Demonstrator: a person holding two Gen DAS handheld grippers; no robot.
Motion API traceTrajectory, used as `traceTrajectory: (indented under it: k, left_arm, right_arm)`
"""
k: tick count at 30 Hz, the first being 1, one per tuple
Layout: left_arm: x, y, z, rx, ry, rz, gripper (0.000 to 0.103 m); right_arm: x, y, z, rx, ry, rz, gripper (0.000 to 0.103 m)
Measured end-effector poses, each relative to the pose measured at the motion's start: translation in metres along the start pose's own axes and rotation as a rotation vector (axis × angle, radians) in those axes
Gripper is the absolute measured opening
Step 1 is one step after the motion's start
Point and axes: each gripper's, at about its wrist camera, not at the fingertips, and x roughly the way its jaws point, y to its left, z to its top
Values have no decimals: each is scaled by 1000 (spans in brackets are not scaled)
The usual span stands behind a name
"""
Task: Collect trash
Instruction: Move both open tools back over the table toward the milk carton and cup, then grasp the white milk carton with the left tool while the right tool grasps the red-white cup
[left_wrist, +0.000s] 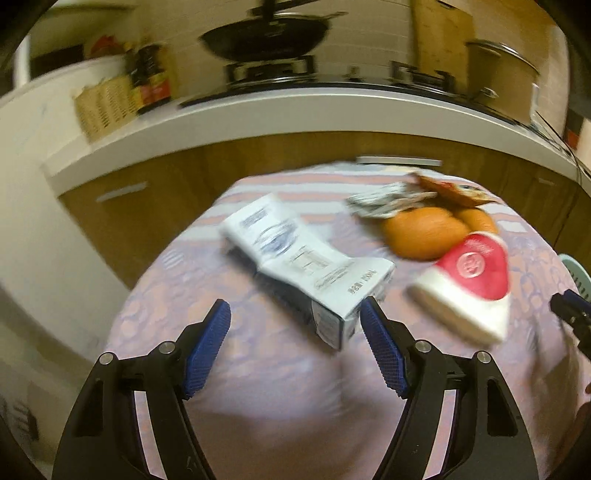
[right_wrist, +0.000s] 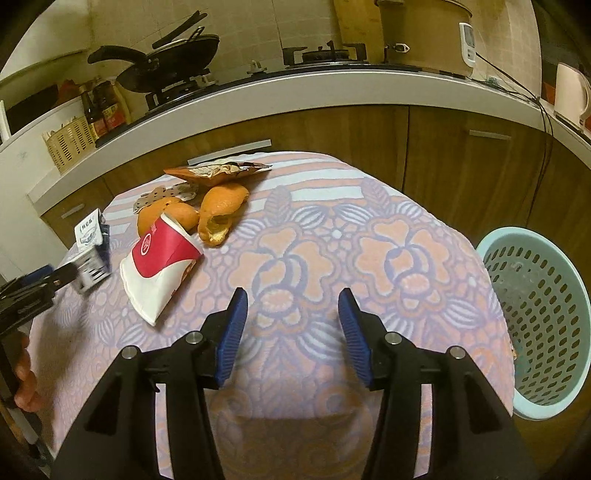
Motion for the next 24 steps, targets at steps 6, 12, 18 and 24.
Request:
traceTrajectory:
  k: [6,12,18,24]
  left_arm:
    - [-9,52,-7,-97,11,-23,70]
    - [-7,40,-2,-171,29,-177,83]
    - [26,8,13,-200,93,-106,86]
    - [43,-3,17,-196,77,-55,67]
  right_arm:
    - [-2,5,0,-22,-11,-14,49]
    - [-7,21,3,-75,5,16,49]
    - [-21,52,19,-127,0,116,59]
    - [-4,80,25,-145,36,156,64]
